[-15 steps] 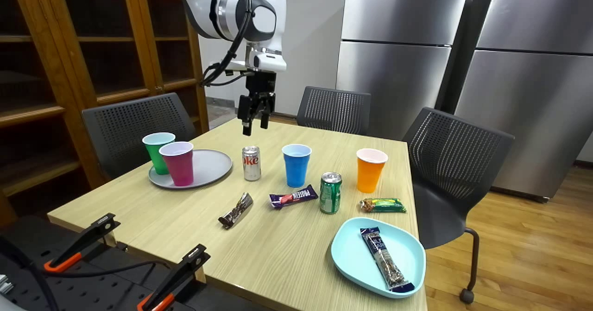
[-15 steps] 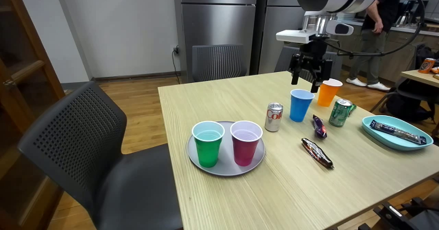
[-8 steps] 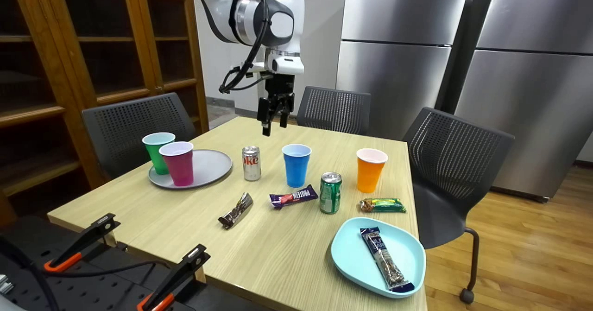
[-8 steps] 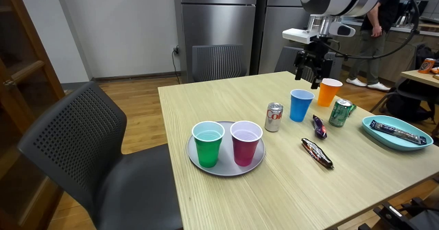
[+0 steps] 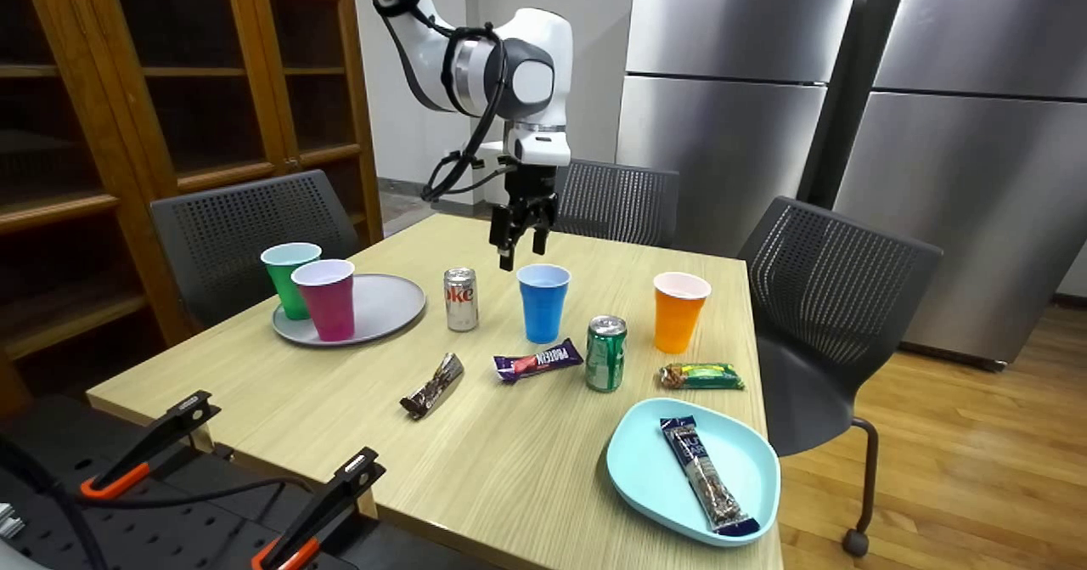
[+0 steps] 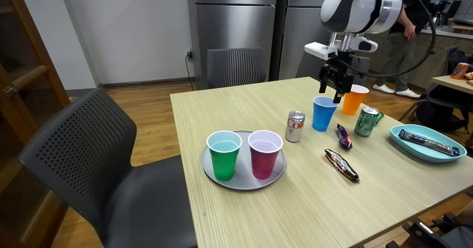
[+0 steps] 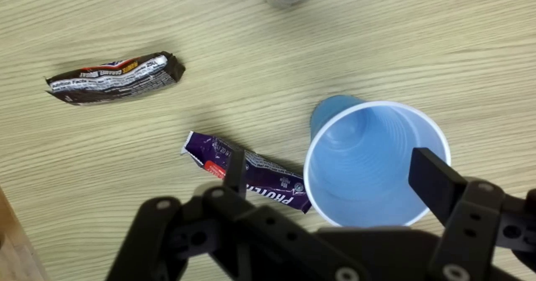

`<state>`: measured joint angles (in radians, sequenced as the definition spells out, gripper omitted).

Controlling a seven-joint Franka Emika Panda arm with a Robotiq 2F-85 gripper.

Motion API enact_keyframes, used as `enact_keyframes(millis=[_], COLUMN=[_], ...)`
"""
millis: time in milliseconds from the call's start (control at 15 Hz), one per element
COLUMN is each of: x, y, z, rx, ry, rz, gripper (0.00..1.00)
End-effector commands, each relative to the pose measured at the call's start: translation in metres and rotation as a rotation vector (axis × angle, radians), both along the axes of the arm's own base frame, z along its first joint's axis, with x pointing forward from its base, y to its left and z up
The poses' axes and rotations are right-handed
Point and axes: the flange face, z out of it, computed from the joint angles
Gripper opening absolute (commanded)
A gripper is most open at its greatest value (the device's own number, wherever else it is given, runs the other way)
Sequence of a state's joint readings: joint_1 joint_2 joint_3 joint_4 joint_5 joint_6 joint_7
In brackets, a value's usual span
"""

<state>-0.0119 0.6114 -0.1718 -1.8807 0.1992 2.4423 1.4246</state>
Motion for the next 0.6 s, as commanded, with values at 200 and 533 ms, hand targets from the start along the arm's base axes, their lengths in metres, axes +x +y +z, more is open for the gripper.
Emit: enact_keyframes(millis=[200, 533], x=[0.010, 0.007], y=[-0.007, -0.008], z=[-0.020, -0.037], rx=[-0.010, -0.027], ry=[0.000, 0.006], rz=[-0.050, -0.046], gripper=[1.00, 1.00])
